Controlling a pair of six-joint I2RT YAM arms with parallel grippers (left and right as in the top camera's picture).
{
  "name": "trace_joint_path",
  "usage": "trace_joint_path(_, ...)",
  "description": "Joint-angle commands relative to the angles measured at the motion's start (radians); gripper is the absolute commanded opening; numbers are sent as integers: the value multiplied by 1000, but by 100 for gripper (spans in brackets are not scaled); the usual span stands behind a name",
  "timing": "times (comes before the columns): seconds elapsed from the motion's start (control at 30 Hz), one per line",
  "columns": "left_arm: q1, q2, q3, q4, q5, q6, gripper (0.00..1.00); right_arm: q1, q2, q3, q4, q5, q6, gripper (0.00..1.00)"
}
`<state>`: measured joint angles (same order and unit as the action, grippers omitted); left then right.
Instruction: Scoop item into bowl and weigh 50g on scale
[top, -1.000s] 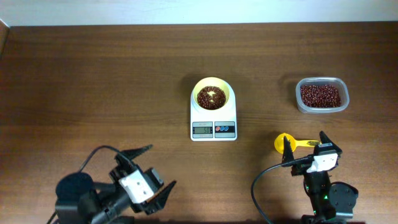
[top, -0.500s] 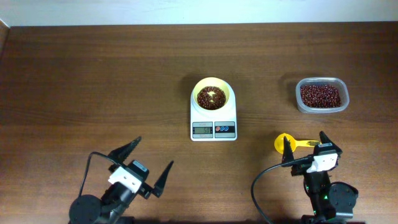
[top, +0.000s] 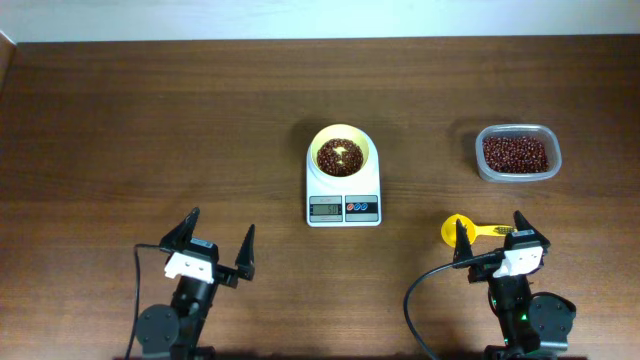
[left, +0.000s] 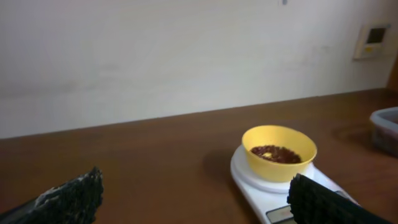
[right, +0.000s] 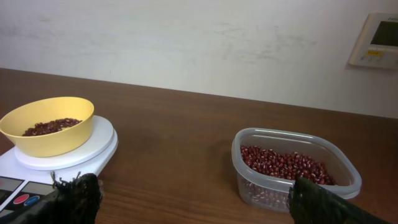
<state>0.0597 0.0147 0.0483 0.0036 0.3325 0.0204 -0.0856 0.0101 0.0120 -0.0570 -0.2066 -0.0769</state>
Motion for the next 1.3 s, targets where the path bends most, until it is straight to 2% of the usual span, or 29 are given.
trace_joint_path(0.0, 7, -10, -40, 30, -53, -9, 99, -6, -6, -6, -6, 6, 7, 98)
trace_joint_path(0.17, 7, -10, -40, -69, -148, -5, 99, -6, -6, -6, -7, 5, 7, 99)
trace_joint_path(0.47, 7, -10, -40, -73, -158, -6, 99, -6, -6, -6, -6, 5, 7, 99)
trace_joint_path(0.57, 7, -10, -40, -76, -184, -77, 99, -6, -6, -6, -7, 6, 7, 99)
trace_joint_path(0.77, 20, -10, -40, -72, -183, 26, 99, -6, -6, -6, -7, 6, 7, 99)
trace_joint_path(1.27, 48, -10, -40, -78, -244, 29, 99, -6, -6, -6, -6, 6, 7, 99)
